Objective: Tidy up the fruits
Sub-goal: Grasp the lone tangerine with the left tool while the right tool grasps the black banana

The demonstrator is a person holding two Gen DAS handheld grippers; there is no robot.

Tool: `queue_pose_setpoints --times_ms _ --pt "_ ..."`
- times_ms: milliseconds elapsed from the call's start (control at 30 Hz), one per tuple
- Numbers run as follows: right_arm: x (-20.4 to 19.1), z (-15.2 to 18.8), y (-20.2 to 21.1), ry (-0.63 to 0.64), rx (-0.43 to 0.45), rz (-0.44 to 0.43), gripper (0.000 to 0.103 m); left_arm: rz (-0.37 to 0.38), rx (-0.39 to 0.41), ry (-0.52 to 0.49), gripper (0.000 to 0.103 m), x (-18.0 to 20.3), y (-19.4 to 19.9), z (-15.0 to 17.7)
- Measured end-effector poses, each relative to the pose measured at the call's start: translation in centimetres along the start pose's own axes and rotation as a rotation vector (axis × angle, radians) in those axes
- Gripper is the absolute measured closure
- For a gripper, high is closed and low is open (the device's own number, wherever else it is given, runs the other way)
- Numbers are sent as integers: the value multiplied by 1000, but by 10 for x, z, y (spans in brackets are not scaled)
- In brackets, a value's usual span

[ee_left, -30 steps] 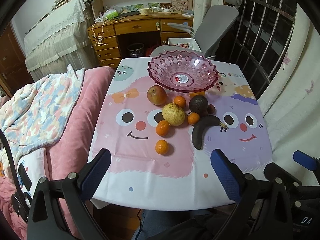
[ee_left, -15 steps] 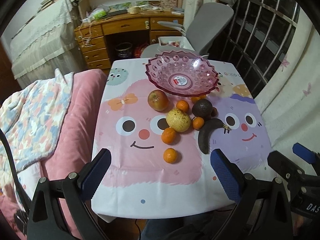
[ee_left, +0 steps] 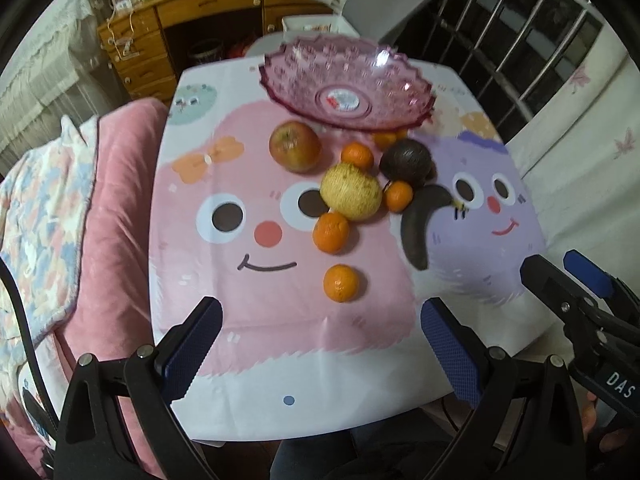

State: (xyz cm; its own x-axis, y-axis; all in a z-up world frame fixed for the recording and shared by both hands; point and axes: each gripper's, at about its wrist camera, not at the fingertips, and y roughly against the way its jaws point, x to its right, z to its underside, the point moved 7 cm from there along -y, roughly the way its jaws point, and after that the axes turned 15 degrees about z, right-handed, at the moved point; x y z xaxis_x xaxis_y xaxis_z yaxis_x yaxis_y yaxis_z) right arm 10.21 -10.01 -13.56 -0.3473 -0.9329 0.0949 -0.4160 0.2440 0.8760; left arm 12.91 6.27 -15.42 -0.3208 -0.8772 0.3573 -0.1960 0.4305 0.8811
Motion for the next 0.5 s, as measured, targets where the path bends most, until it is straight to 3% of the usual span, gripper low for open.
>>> queue_pose_setpoints --times_ms 300,500 --pt "-13 1 -61 15 -87 -1 21 -15 -114 48 4 -24 -61 -1" --pt "-19 -1 -113 9 -177 1 28 -19 -181 83 14 -33 -103 2"
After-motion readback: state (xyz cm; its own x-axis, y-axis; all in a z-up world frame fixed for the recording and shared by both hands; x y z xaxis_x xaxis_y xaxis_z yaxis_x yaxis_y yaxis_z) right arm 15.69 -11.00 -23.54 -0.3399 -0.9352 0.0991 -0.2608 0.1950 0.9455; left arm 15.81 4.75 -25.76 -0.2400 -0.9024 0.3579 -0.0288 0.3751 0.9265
